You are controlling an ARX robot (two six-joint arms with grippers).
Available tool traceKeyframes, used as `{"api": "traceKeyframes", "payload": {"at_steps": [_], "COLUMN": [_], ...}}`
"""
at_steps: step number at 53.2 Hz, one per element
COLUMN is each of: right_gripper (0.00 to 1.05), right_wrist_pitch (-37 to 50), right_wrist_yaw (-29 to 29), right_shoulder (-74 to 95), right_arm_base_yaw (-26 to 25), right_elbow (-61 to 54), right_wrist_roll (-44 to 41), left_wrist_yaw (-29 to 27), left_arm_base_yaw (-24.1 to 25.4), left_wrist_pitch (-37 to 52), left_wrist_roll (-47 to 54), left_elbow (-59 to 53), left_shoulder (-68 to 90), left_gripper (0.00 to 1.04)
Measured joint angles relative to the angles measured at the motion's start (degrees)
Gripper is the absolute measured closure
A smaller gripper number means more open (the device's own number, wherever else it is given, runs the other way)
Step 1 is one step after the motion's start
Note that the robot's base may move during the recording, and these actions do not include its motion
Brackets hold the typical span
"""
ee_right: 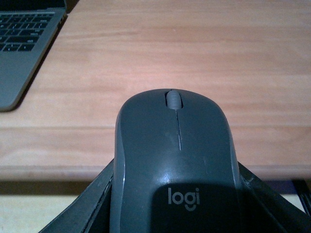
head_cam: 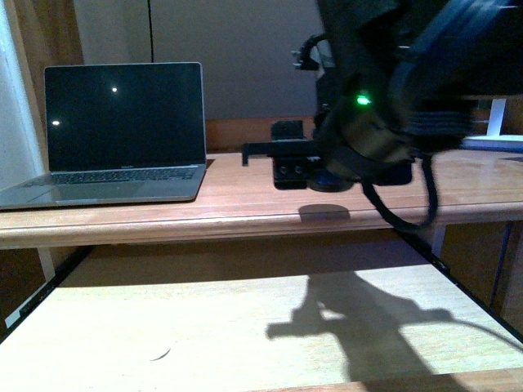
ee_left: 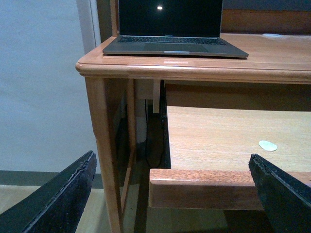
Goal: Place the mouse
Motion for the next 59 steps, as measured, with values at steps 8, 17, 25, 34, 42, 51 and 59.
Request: {"api": "traceKeyframes", "payload": {"at_steps": [8, 17, 25, 34, 42, 51, 59], "right_gripper": [0.5, 0.5, 0.5, 0.5, 0.37, 0.15, 0.07], "right_wrist_pitch": [-5.2, -10.7, -12.2, -13.3, -13.4, -9.6, -3.2], "right_wrist_yaw": [2.3, 4.2, 4.7, 5.8, 6.4, 6.3, 4.9], "right_shoulder": [10.3, 19.3, 23.9, 28.2, 29.2, 28.2, 24.4], "right_arm_base_yaw": [1.0, 2.3, 3.3, 5.4, 6.2, 5.8, 4.4], "right_elbow": [15.0, 27.2, 32.9, 37.2, 37.2, 34.7, 28.3], "right_wrist_roll": [0.2, 1.3, 2.4, 4.4, 6.0, 7.3, 7.7], "left_wrist_yaw": [0.0, 0.0, 0.0, 0.0, 0.0, 0.0, 0.0], "left_arm_base_yaw": [0.0, 0.0, 0.0, 0.0, 0.0, 0.0, 0.0], "left_wrist_pitch": [0.0, 0.0, 0.0, 0.0, 0.0, 0.0, 0.0], "left_wrist_roll": [0.0, 0.0, 0.0, 0.0, 0.0, 0.0, 0.0], "left_elbow": [0.0, 0.0, 0.0, 0.0, 0.0, 0.0, 0.0], "left_shoulder": [0.0, 0.0, 0.0, 0.0, 0.0, 0.0, 0.0], "left_gripper": [0.08, 0.08, 0.08, 0.08, 0.08, 0.08, 0.08]}}
